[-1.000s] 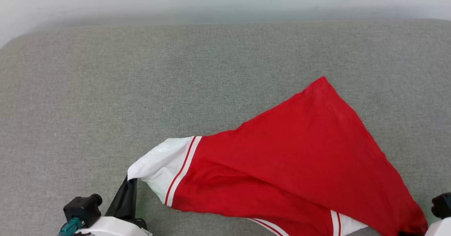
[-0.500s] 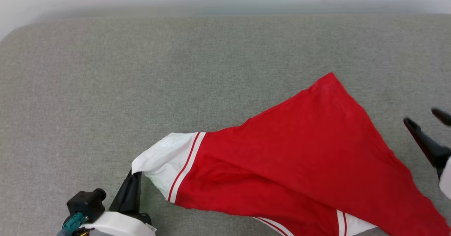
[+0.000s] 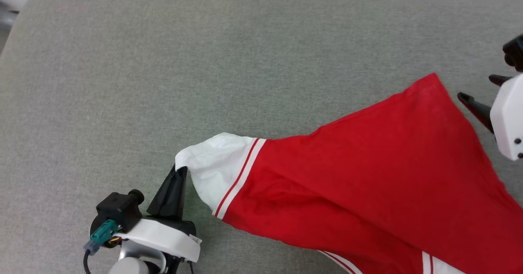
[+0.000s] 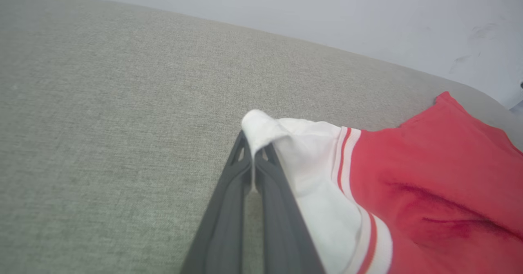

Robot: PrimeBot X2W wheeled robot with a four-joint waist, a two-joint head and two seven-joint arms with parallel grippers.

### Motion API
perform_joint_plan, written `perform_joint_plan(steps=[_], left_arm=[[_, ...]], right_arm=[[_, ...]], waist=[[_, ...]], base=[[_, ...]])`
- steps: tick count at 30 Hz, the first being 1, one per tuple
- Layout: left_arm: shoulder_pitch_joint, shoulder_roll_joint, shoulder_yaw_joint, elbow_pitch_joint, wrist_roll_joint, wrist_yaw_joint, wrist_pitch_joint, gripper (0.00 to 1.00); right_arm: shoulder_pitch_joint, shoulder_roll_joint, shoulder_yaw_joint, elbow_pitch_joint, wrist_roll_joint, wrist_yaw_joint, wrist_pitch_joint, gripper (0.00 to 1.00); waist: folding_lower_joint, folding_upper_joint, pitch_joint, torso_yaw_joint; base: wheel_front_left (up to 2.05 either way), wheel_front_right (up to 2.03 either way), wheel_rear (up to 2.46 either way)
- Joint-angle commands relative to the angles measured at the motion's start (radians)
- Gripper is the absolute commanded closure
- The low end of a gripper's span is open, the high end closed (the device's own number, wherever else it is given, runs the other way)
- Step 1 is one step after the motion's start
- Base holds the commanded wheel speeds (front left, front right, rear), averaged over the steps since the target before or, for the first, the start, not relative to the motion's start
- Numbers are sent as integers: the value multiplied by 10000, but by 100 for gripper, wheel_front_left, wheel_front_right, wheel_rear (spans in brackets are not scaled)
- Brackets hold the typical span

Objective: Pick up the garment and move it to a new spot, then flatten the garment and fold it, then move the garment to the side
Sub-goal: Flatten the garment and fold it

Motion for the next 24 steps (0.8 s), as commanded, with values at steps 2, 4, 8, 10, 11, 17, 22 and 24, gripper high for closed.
perform_joint_plan(steps=[2, 4, 8, 10, 11, 17, 22, 24], left_arm=[[-250, -105, -169, -126, 99, -66, 7, 100], [-373, -159, -282, -180, 117, -100, -3, 100], [-638, -326, -482, -244, 156, -138, -55, 100], [-755, -405, -548, -215, 164, -173, -82, 100], [-805, -427, -578, -199, 163, -166, -88, 100], [-1072, -559, -697, -34, 156, -258, -148, 100], [-1220, -643, -678, 146, 159, -280, -186, 100], [-1173, -610, -635, 216, 165, -298, -198, 100]], right_arm=[[-827, -131, 603, 598, 161, -12, 777, 0], [-1346, -124, 986, 1058, 312, -12, 1262, 0], [-2177, -138, 1626, 1845, 277, -12, 1681, 0], [-2418, -98, 1914, 2291, 271, -12, 1742, 0], [-2513, -73, 2027, 2497, 269, -12, 1752, 0], [-2175, 38, 3133, 3763, 87, -7, 1381, 0], [-1546, 265, 3892, 4183, 608, 8, 653, 86], [-1559, 222, 3999, 4163, 830, 13, 224, 100]], waist=[[-1, 0, 384, 369], [-1, 0, 569, 555], [-1, 0, 955, 884], [-1, 0, 1127, 1035], [-1, 0, 1212, 1103], [-1, 0, 1535, 1356], [-1, 0, 1507, 1290], [-1, 0, 1417, 1177]], base=[[0, 0, 0], [0, 0, 0], [0, 0, 0], [0, 0, 0], [0, 0, 0], [0, 0, 0], [0, 0, 0], [0, 0, 0]])
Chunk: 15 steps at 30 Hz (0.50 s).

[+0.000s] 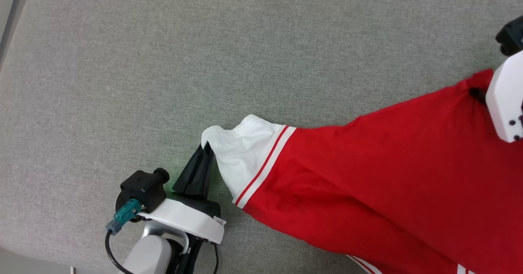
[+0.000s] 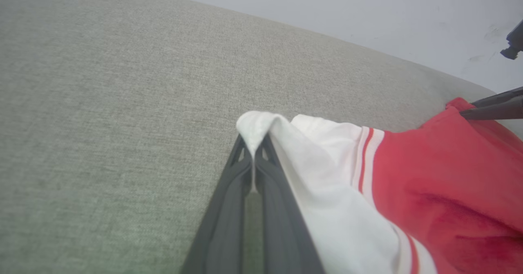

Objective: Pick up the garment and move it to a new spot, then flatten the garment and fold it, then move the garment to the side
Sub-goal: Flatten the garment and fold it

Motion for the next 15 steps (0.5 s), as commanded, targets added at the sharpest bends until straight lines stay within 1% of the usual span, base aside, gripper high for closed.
perform_joint_plan(steps=[1, 5, 8, 13, 15], left_arm=[[-58, 23, 56, 63, 27, -39, -62, 100], [34, 172, 182, 84, 94, -46, -70, 100], [117, 280, 263, 14, 157, -42, -76, 100], [356, 555, 443, -362, 300, 58, -80, 100], [479, 687, 541, -617, 340, 119, -79, 100]], right_arm=[[981, 449, 677, 381, 274, 39, -194, 100], [578, 275, 505, 80, 470, 34, -1454, 100], [560, 142, 259, -245, 647, 33, -2547, 100], [1096, -46, -281, -886, 936, 19, -4110, 100], [1357, 30, -648, -1112, 993, 19, -4801, 100]], waist=[[3, 0, -137, -160], [3, 0, -482, -443], [3, 0, -861, -640], [3, 0, -1594, -1072], [3, 0, -1871, -1283]], base=[[0, 0, 0], [0, 0, 0], [0, 0, 0], [0, 0, 0], [0, 0, 0]])
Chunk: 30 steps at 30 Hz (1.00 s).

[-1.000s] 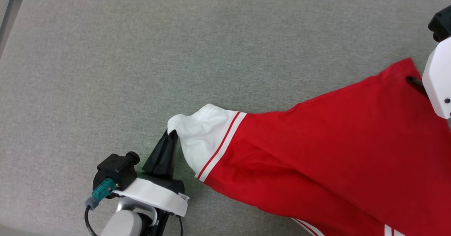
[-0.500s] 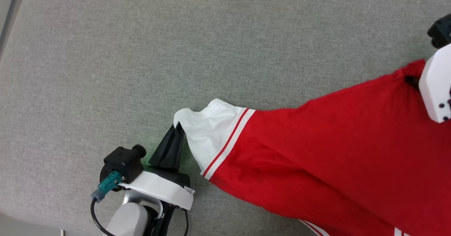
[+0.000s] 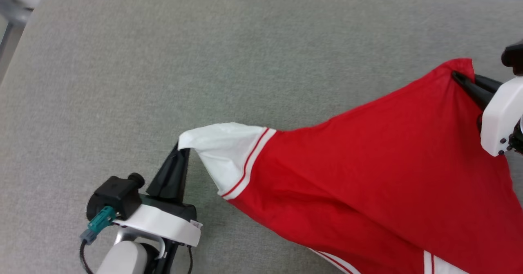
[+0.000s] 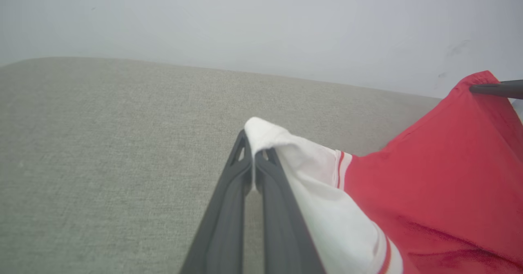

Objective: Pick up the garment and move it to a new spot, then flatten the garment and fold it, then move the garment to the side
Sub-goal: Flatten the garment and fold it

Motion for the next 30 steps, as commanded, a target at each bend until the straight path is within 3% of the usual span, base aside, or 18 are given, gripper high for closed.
perform_joint_plan(steps=[1, 9, 15, 21, 30], left_arm=[[171, 163, 146, -296, 86, 114, -61, 100], [-293, 643, 469, -1471, 328, 411, 208, 100], [-1871, 944, 487, -2323, 532, 353, 730, 100], [-3996, 1306, 510, -2517, 763, 204, 1362, 100], [-8023, 1409, 51, -1706, 1116, -73, 1895, 100]], right_arm=[[374, 139, -327, -229, -8, -12, -622, 100], [1391, 832, -2055, -1000, -629, -13, -2095, 100], [1590, 1532, -3524, -1930, -1640, -13, -2287, 100], [887, 2173, -4402, -2332, -2269, -13, -1988, 100], [-1570, 2363, -4803, -2345, -2902, -14, -1417, 100]], waist=[[-1, 0, -598, -535], [-1, 0, -1138, -1021], [-1, 0, -1136, -1233], [-1, 0, -732, -1382], [-1, 0, 732, -1378]], base=[[0, 0, 0], [0, 0, 0], [0, 0, 0], [0, 0, 0], [0, 0, 0]])
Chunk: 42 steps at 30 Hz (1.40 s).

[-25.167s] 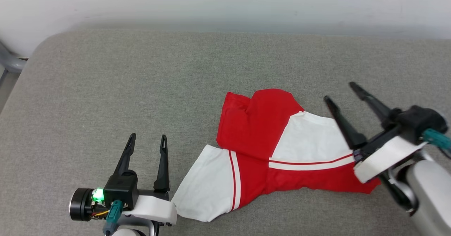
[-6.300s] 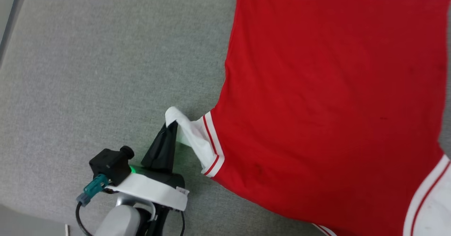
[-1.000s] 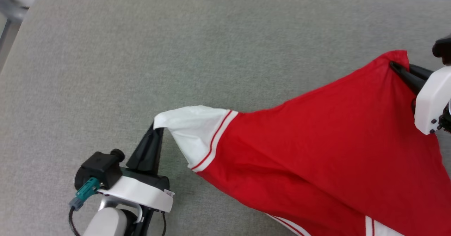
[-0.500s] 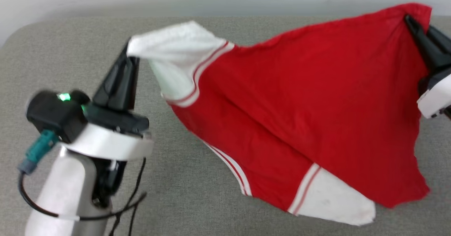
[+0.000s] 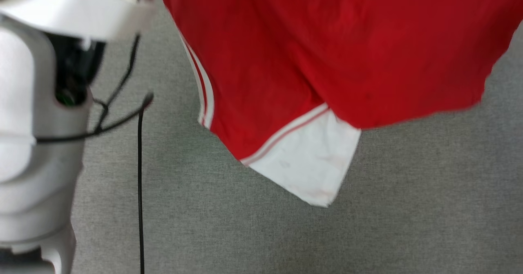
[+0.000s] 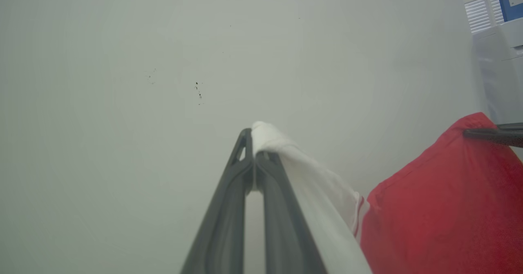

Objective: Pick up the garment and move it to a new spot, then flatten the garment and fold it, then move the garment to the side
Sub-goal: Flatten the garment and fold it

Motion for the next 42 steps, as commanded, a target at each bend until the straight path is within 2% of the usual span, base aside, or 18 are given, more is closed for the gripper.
perform_joint_plan(steps=[1, 11, 15, 20, 24, 30, 38, 42], left_arm=[[-608, 76, -11, 214, 33, -40, 81, 100], [-5109, 358, -432, 2206, 133, -213, 152, 100], [-6857, 227, -658, 3034, -130, -226, 102, 100], [-8671, 301, -1274, 4030, -157, -241, -73, 100], [-9534, 416, -1551, 4663, -440, -244, -239, 100], [-9847, 577, -1938, 5463, -908, -247, -694, 100], [-8592, 952, -2358, 6137, -1492, -248, -1454, 100], [-7427, 1179, -2690, 5741, -1668, -248, -1659, 100]], right_arm=[[-562, 52, -8, 92, -100, -15, 52, 100], [-4611, 238, 486, 1769, -1099, -15, -28, 100], [-6304, 350, 653, 2623, -1438, -15, -242, 100], [-8101, 423, 1017, 3625, -1796, -15, -760, 100], [-9001, 537, 1301, 4490, -1853, -15, -1162, 100], [-9432, 614, 1787, 5551, -1647, -15, -1797, 100], [-8594, 658, 2662, 6440, -868, -15, -2672, 100], [-7618, 596, 3113, 6525, -259, -16, -3127, 100]], waist=[[-1, 0, 596, -10], [-1, 0, 1771, -65], [-1, 0, 2134, -18], [-1, 0, 2511, -31], [-1, 0, 2814, -71], [-1, 0, 3310, -85], [-1, 0, 3397, -76], [-1, 0, 3173, -71]], base=[[0, 0, 0], [0, 0, 0], [0, 0, 0], [0, 0, 0], [0, 0, 0], [0, 0, 0], [0, 0, 0], [0, 0, 0]])
